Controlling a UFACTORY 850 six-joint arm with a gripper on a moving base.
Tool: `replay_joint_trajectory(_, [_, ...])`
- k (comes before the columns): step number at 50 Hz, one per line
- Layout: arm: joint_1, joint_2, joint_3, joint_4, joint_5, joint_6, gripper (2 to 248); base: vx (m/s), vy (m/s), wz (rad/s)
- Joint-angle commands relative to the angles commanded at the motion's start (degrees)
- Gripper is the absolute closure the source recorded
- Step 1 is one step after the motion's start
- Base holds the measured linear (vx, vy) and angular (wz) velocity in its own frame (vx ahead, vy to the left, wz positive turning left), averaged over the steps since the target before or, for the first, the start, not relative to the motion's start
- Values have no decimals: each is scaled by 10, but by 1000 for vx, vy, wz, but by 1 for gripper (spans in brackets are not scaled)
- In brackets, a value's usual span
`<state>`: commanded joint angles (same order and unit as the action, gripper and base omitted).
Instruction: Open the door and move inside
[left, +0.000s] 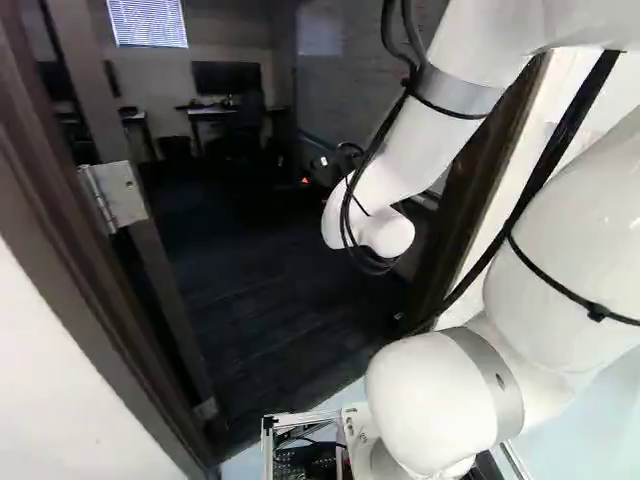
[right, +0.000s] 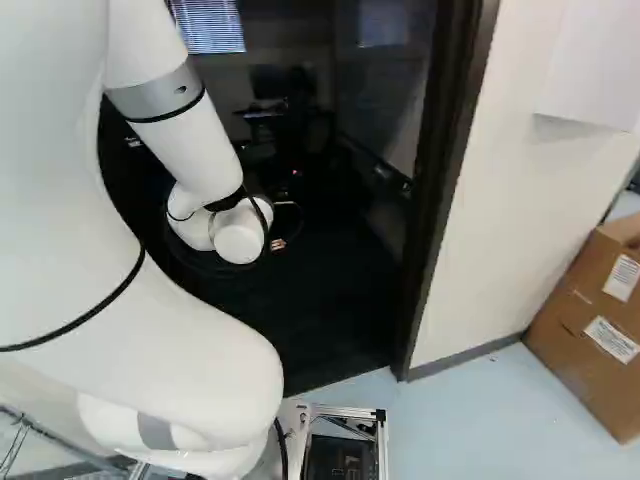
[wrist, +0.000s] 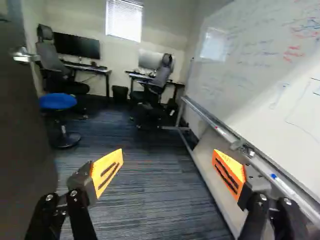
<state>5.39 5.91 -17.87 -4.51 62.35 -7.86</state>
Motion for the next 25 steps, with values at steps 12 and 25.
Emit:
replay_joint_trajectory(12, [0, 0, 0, 0, 0, 0, 3, 47, -34, 223])
replay_joint_trajectory(25, [0, 0, 0, 0, 0, 0, 3, 34, -23, 138])
